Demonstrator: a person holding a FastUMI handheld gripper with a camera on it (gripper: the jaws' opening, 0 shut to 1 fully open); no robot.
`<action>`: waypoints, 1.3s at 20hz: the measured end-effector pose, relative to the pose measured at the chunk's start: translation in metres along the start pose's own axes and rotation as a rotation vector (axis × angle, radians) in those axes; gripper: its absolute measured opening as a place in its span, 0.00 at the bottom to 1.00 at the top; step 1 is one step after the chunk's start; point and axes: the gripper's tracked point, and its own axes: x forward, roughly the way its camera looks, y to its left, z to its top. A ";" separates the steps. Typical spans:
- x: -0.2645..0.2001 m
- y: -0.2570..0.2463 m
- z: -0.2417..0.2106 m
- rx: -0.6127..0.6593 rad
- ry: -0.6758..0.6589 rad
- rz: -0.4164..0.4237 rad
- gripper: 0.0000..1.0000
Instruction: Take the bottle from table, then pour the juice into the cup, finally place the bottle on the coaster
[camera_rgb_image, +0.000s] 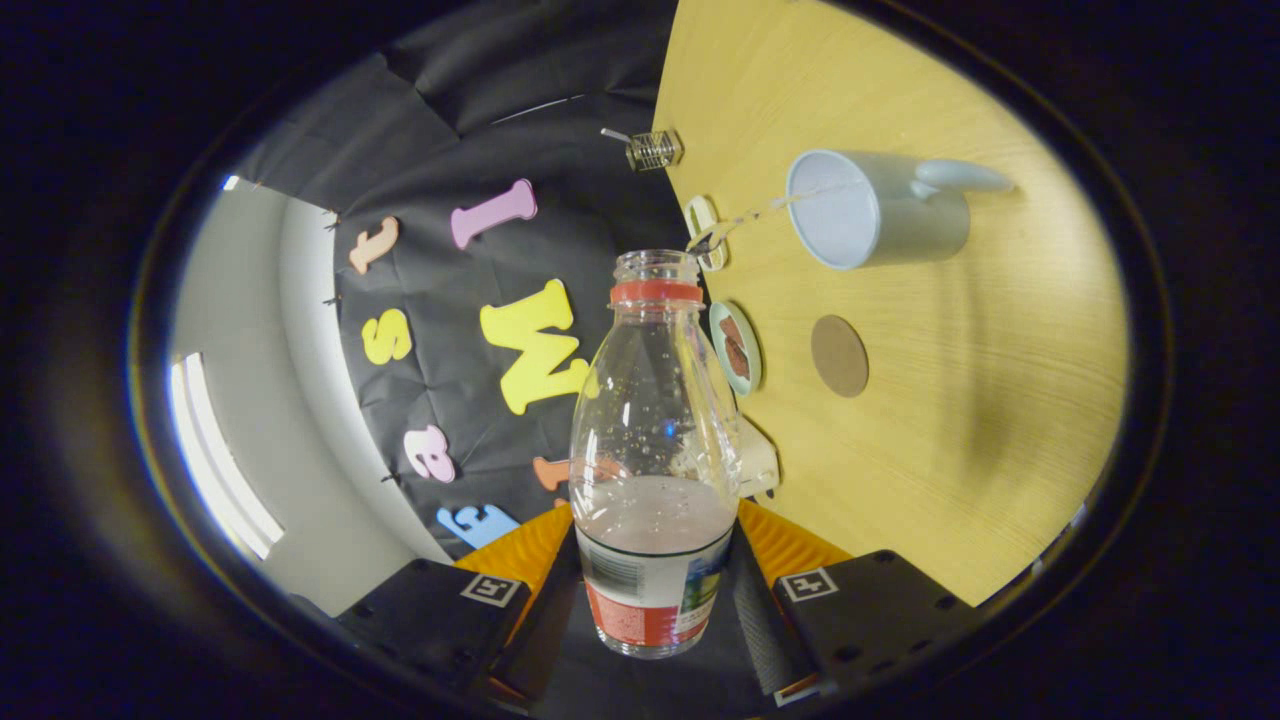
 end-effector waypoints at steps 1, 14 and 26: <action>-0.001 0.000 -0.001 -0.004 0.000 -0.004 0.79; 0.001 0.023 -0.001 0.068 0.012 0.034 0.79; 0.002 0.050 0.001 0.169 0.023 0.062 0.79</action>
